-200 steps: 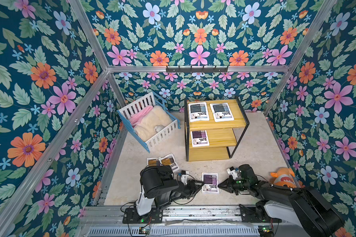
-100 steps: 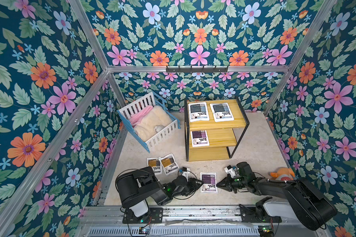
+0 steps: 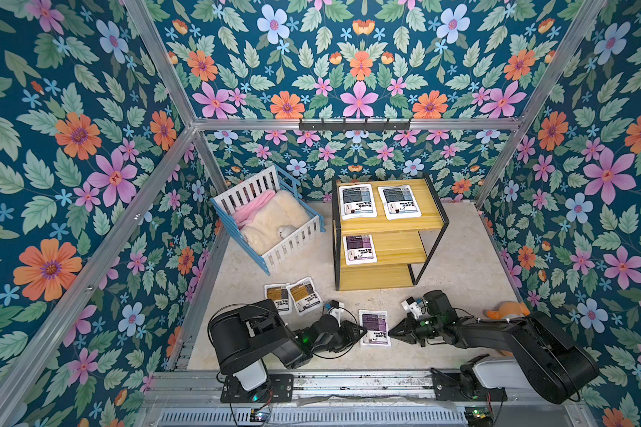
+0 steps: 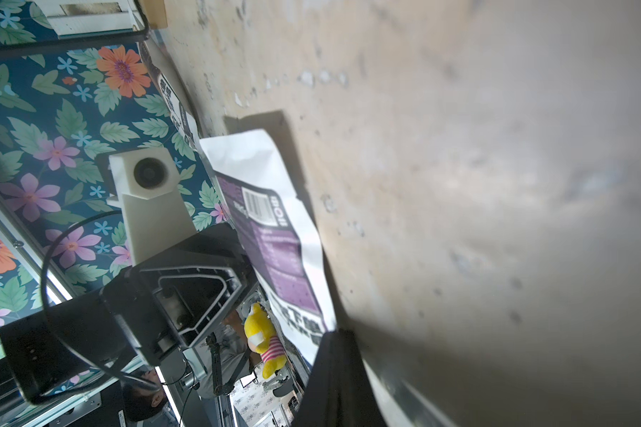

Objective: Place the bagged coffee beans on the shelf by color
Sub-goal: Pick up the bagged coffee beans at the center of the board.

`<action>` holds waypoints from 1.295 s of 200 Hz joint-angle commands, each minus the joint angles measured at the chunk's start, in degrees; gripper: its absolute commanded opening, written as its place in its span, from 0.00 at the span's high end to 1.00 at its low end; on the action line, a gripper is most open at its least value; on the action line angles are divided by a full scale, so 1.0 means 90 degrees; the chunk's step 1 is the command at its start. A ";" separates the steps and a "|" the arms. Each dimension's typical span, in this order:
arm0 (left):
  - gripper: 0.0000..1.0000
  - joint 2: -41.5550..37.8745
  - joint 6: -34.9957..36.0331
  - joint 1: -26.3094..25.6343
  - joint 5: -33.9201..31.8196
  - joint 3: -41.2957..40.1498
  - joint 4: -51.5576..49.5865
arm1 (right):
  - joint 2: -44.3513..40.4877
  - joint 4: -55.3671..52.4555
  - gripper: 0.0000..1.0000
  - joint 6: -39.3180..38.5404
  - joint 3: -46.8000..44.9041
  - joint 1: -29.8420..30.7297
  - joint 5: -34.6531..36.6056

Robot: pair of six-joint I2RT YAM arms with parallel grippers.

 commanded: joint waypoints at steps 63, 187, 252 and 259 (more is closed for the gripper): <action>1.00 0.0080 0.0124 0.0014 0.0112 0.0034 0.0478 | 0.0039 0.0038 0.97 -0.0021 -0.0052 0.0006 0.0139; 1.00 -0.2627 0.0981 0.0398 0.0190 0.0693 -0.1065 | -0.6722 -0.1164 0.37 -0.2881 0.0591 0.1481 0.3186; 1.00 -0.2972 0.1017 0.0706 0.0586 0.1143 -0.1509 | -0.5811 -0.4325 0.25 -0.7294 0.3082 0.2202 0.4697; 1.00 -0.2967 0.1001 0.0729 0.0596 0.1190 -0.1463 | -0.5779 -0.4703 0.24 -0.7563 0.3247 0.2200 0.5017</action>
